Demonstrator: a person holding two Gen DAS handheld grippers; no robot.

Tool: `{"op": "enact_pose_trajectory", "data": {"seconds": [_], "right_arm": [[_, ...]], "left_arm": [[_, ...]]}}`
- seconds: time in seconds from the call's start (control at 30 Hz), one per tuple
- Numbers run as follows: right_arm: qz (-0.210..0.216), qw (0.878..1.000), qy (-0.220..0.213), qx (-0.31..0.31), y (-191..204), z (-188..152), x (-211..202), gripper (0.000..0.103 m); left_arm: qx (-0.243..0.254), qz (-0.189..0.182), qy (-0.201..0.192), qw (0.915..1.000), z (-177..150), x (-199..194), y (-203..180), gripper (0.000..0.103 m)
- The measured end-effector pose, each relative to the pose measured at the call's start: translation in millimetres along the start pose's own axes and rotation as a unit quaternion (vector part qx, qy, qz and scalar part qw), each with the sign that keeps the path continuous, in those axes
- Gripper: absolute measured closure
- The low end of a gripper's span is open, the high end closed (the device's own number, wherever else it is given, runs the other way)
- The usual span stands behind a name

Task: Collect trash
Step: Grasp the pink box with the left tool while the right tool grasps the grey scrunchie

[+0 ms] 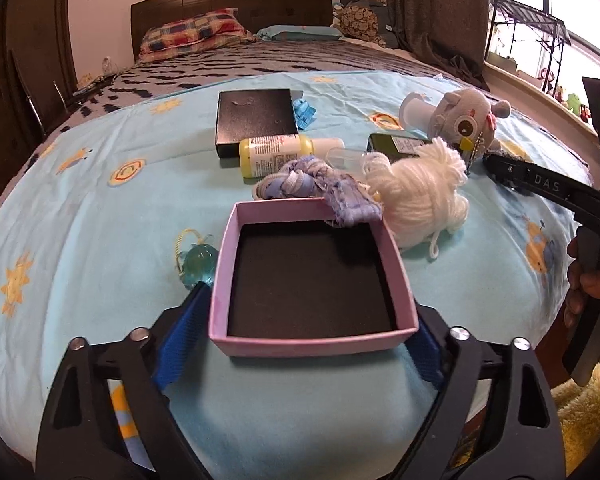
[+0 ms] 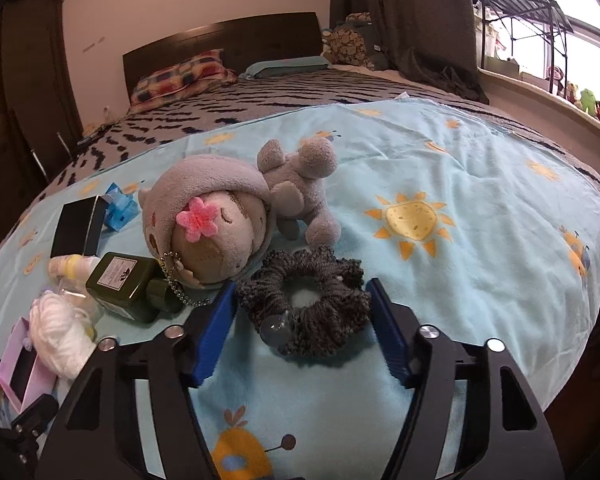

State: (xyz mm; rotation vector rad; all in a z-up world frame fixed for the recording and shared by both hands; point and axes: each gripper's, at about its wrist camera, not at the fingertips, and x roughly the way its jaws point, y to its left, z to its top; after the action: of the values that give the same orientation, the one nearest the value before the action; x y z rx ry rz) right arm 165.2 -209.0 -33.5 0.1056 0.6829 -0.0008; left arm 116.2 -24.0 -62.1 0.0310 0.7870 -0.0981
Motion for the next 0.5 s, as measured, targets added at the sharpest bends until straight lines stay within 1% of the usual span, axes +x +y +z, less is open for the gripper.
{"op": "enact_pose_trajectory", "data": {"seconds": [0.03,0.1,0.27,0.3,0.5], "right_arm": [[0.004,1.0,0.001,0.002,-0.5,-0.5,-0.1,0.057],[0.008,1.0,0.003,0.001,-0.7,-1.4,-1.3,0.065],[0.02,1.0,0.001,-0.008,2.2,-3.7,-13.5,0.075],[0.023,1.0,0.0,-0.01,3.0,-4.1,-16.7,0.079],[0.045,0.999,-0.017,-0.026,11.8,-7.6,-43.2,0.081]], "left_arm": [[0.001,0.0,-0.002,1.0,0.4,-0.8,0.2,0.03],[-0.002,-0.005,-0.002,1.0,1.8,-0.9,1.1,0.03],[-0.004,-0.009,-0.013,0.9999,0.2,-9.4,4.0,0.03],[-0.003,-0.011,-0.016,0.9998,-0.1,-12.6,4.7,0.03],[0.001,-0.017,-0.034,0.9993,-4.5,-37.5,6.3,0.03]]}}
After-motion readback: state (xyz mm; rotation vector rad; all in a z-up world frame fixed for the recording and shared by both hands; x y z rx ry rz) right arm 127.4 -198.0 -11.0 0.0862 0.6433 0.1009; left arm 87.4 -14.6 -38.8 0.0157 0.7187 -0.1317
